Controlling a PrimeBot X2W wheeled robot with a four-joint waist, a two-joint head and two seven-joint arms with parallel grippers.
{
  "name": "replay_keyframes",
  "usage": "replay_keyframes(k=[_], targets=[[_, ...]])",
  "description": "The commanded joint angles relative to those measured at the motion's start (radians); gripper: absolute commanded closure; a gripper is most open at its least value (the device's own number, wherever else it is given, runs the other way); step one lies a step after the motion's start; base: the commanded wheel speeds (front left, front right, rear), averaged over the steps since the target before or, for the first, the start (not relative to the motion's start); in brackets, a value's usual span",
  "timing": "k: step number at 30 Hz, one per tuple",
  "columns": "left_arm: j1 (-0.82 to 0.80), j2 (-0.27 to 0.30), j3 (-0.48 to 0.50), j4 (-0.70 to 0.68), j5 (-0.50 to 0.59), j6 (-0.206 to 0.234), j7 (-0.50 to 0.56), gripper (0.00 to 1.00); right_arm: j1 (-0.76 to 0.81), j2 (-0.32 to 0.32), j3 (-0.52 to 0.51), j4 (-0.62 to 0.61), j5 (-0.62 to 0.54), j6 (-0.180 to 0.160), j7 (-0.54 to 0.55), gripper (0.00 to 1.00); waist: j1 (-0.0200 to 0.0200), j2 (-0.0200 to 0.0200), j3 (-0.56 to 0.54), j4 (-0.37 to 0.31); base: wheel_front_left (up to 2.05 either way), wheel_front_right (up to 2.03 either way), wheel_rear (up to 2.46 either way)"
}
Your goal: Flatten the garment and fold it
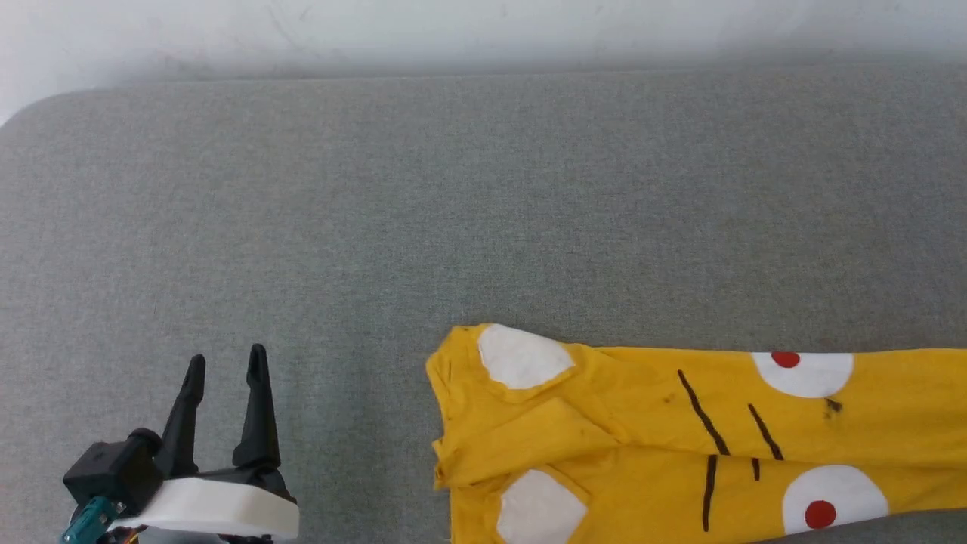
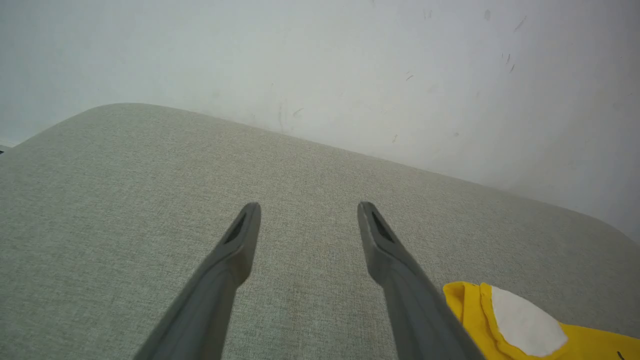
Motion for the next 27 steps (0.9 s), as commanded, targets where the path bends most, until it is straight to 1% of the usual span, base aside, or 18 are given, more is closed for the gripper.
replay_keyframes(k=[1, 3, 7, 15, 19, 23, 27], targets=[[-0.007, -0.004, -0.001, 0.005, 0.008, 0.003, -0.003, 0.00, -0.008, -0.006, -0.010, -0.003, -0.008, -0.002, -0.008, 1.00, -0.0001, 0.0000, -0.004, 0.003, 0.00, 0.00, 0.00], [-0.004, -0.006, -0.003, 0.010, 0.005, 0.003, -0.004, 0.00, 0.001, -0.002, -0.009, -0.017, -0.001, -0.002, 0.001, 1.00, -0.0001, 0.0000, -0.009, 0.004, 0.00, 0.00, 0.00], [0.004, -0.011, -0.005, 0.018, -0.002, 0.000, -0.006, 0.00, 0.035, 0.022, 0.052, -0.092, 0.038, -0.002, 0.050, 1.00, -0.0001, 0.0000, -0.019, 0.004, 0.00, 0.00, 0.00], [0.004, -0.019, -0.017, 0.033, -0.012, -0.007, -0.006, 0.00, 0.094, 0.111, 0.229, -0.336, 0.124, -0.002, 0.240, 1.00, -0.0001, 0.0000, -0.041, 0.008, 0.00, 0.00, 0.00], [0.003, -0.018, -0.022, 0.038, -0.016, -0.010, -0.003, 0.00, 0.096, 0.146, 0.334, -0.427, 0.149, -0.002, 0.310, 1.00, -0.0001, 0.0000, -0.051, 0.016, 0.00, 0.00, 0.00], [0.003, -0.018, -0.027, 0.042, -0.021, -0.014, 0.001, 0.00, 0.070, 0.165, 0.453, -0.466, 0.171, -0.002, 0.342, 1.00, -0.0001, 0.0000, -0.059, 0.030, 0.00, 0.00, 0.00], [0.007, -0.019, -0.031, 0.046, -0.025, -0.017, 0.001, 0.00, 0.013, 0.188, 0.576, -0.448, 0.184, -0.002, 0.354, 1.00, -0.0001, 0.0000, -0.064, 0.046, 0.00, 0.00, 0.00]])
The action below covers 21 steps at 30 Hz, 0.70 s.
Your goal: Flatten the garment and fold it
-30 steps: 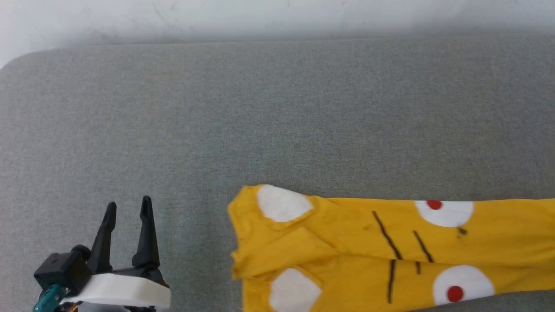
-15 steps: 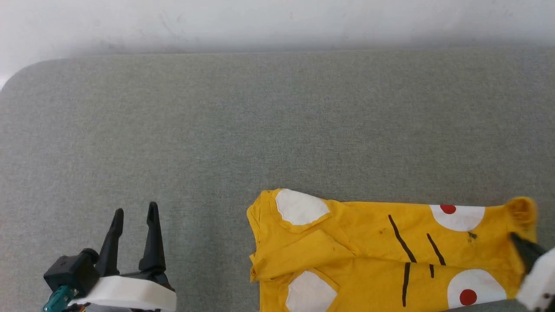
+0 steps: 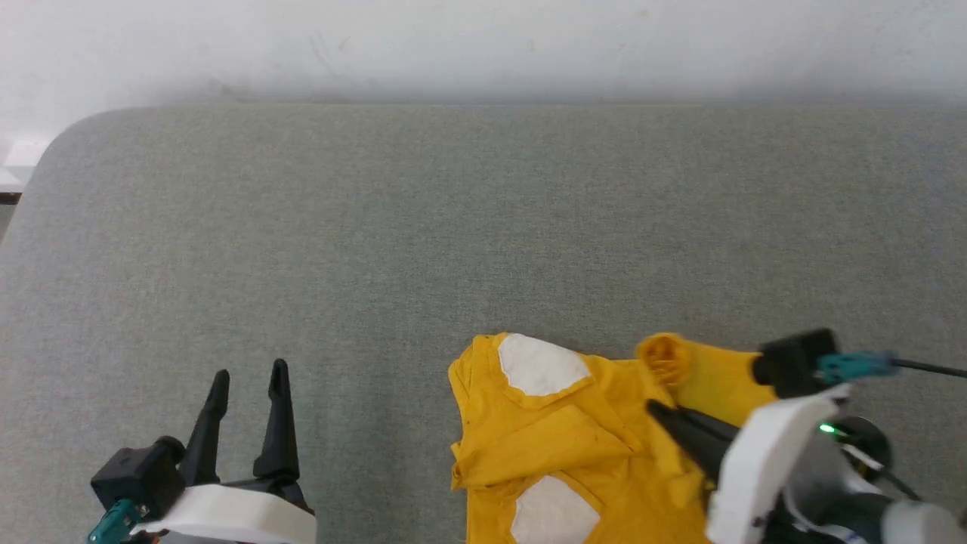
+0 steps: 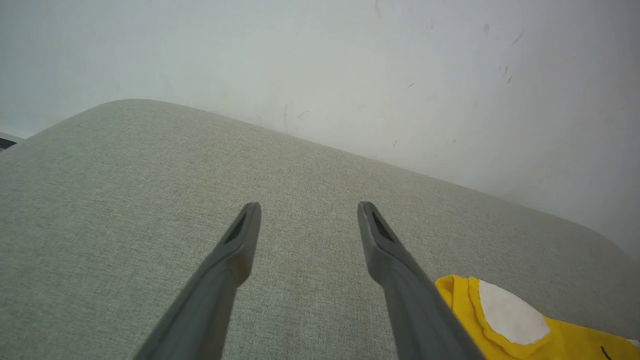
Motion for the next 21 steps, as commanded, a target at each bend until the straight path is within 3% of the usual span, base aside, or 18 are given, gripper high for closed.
replay_keyframes(k=[1, 9, 21], targets=[[0.004, -0.003, -0.003, 0.005, -0.005, -0.008, 0.001, 0.00, -0.034, 0.011, 0.035, 0.013, 0.007, -0.001, -0.004, 1.00, 0.0001, 0.0000, -0.001, 0.015, 0.00, 0.00, 0.00], [-0.015, -0.015, -0.017, 0.019, -0.011, -0.016, -0.001, 0.00, -0.156, 0.047, 0.218, 0.139, -0.006, -0.001, -0.053, 1.00, 0.0001, 0.0000, 0.019, 0.065, 0.00, 0.00, 0.00], [-0.033, -0.037, -0.023, 0.058, -0.017, -0.027, -0.018, 0.00, -0.273, 0.064, 0.358, 0.432, -0.060, -0.001, -0.196, 1.00, 0.0001, 0.0000, 0.032, 0.097, 0.00, 0.00, 0.00]])
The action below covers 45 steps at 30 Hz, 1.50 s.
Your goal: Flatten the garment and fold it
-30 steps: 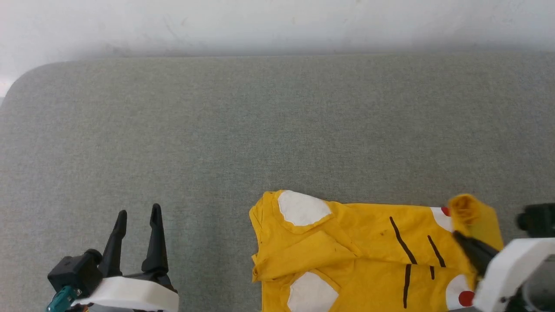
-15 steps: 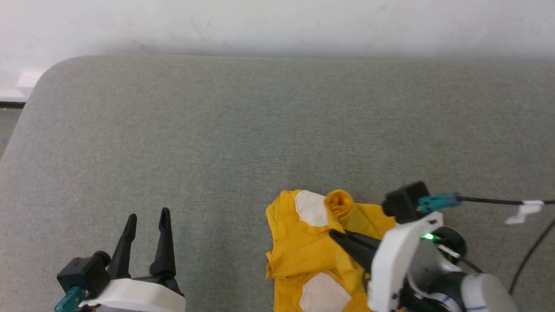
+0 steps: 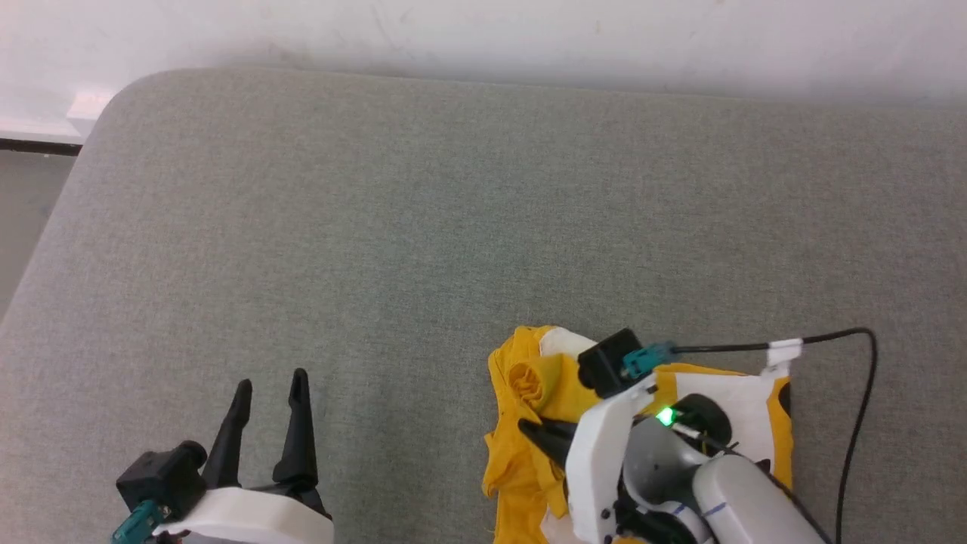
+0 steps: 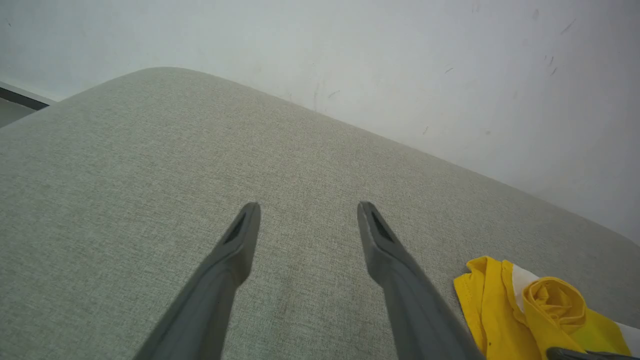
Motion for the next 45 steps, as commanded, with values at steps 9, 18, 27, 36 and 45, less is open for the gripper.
replay_keyframes(k=[9, 18, 27, 36, 45], targets=[[-0.045, -0.014, -0.015, 0.042, -0.011, -0.020, -0.010, 0.00, -0.078, 0.005, 0.112, 0.239, -0.083, -0.001, -0.063, 0.08, -0.0001, 0.0000, -0.020, -0.015, 0.00, 0.00, 0.00], [-0.039, -0.012, -0.008, 0.052, -0.017, -0.022, -0.016, 0.00, -0.116, 0.005, 0.133, 0.160, -0.014, -0.001, -0.079, 0.00, -0.0001, 0.0000, -0.026, -0.056, 0.00, 0.00, 0.00], [-0.029, -0.003, -0.002, 0.039, -0.013, -0.019, -0.020, 0.00, 0.065, 0.005, -0.303, -0.085, -0.124, -0.001, -0.165, 0.00, -0.0001, 0.0000, -0.016, -0.071, 0.00, 0.00, 0.00], [-0.010, 0.016, 0.008, 0.001, 0.015, -0.001, -0.025, 0.00, 0.288, 0.005, -0.520, -0.233, -0.188, -0.001, -0.147, 0.00, -0.0001, 0.0000, -0.021, -0.091, 0.00, 0.00, 0.00], [0.000, 0.035, -0.001, -0.037, 0.021, 0.008, 0.001, 0.00, 0.326, 0.005, -0.488, -0.122, -0.145, -0.001, -0.145, 0.00, -0.0001, 0.0000, -0.027, -0.075, 0.00, 0.00, 0.00]])
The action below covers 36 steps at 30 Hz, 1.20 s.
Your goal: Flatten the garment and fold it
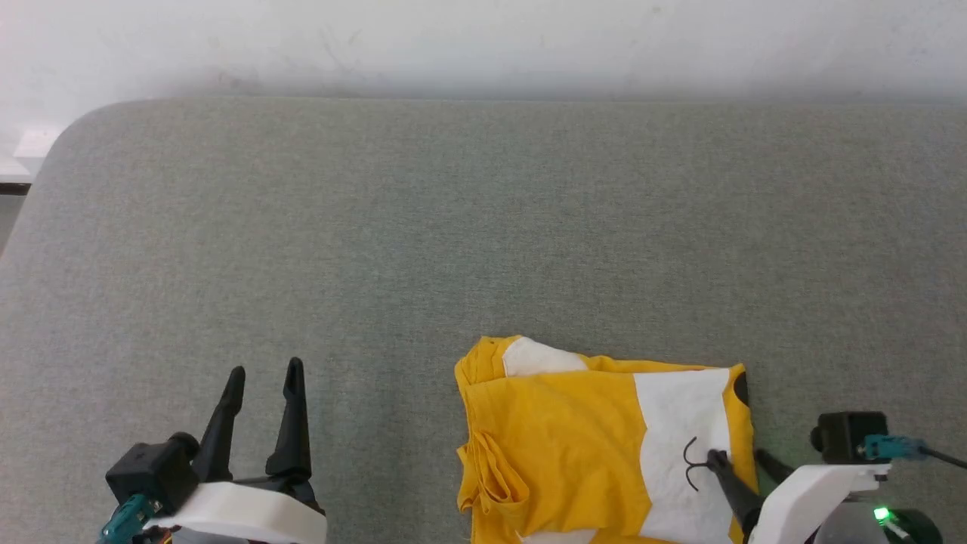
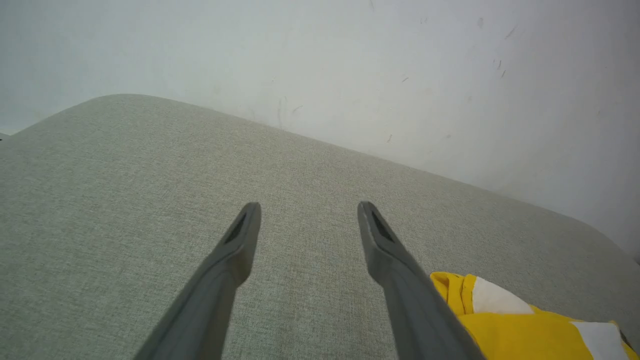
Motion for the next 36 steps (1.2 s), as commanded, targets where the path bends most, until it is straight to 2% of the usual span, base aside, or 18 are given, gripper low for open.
replay_keyframes(k=[1, 5, 6, 7, 8, 17, 22, 27, 36], targets=[[0.005, 0.010, -0.001, -0.007, 0.008, 0.008, 0.004, 0.00, -0.007, 0.002, 0.007, 0.019, 0.008, -0.001, -0.007, 0.00, 0.0000, -0.0001, -0.003, 0.009, 0.00, 0.00, 0.00], [-0.001, 0.020, -0.007, -0.019, 0.015, 0.011, 0.019, 0.00, -0.036, 0.002, 0.012, 0.097, 0.014, -0.001, -0.020, 0.00, 0.0000, -0.0001, -0.003, 0.025, 0.00, 0.00, 0.00], [-0.004, 0.022, -0.008, -0.022, 0.017, 0.013, 0.022, 0.00, -0.045, 0.002, 0.006, 0.117, 0.027, -0.001, -0.023, 0.53, 0.0000, -0.0001, -0.002, 0.027, 0.00, 0.00, 0.00], [-0.006, 0.023, -0.009, -0.025, 0.018, 0.014, 0.024, 0.00, -0.055, 0.002, 0.005, 0.133, 0.034, -0.001, -0.029, 0.81, 0.0000, -0.0001, -0.002, 0.029, 0.00, 0.00, 0.00], [-0.009, 0.024, -0.011, -0.027, 0.019, 0.015, 0.026, 0.00, -0.064, 0.002, 0.012, 0.147, 0.036, -0.001, -0.033, 1.00, 0.0000, -0.0001, -0.002, 0.031, 0.00, 0.00, 0.00], [-0.023, 0.024, -0.011, -0.047, 0.022, 0.027, 0.031, 0.00, -0.181, 0.002, 0.030, 0.166, 0.063, -0.001, -0.086, 1.00, 0.0000, -0.0001, 0.001, -0.004, 0.00, 0.00, 0.00], [-0.034, 0.028, -0.011, -0.057, 0.026, 0.031, 0.033, 0.00, -0.275, -0.004, -0.029, 0.112, -0.008, -0.001, -0.048, 1.00, 0.0000, -0.0001, 0.024, -0.042, 0.00, 0.00, 0.00], [-0.064, 0.031, -0.017, -0.066, 0.035, 0.031, 0.038, 0.00, -0.355, -0.088, -0.092, 0.049, -0.051, -0.001, 0.022, 1.00, 0.0000, -0.0001, 0.067, -0.072, 0.00, 0.00, 0.00], [-0.116, 0.053, -0.002, -0.111, 0.065, 0.053, 0.044, 0.00, -0.467, -0.301, -0.154, -0.041, -0.066, -0.001, 0.139, 1.00, 0.0000, -0.0001, 0.187, -0.161, 0.00, 0.00, 0.00]])
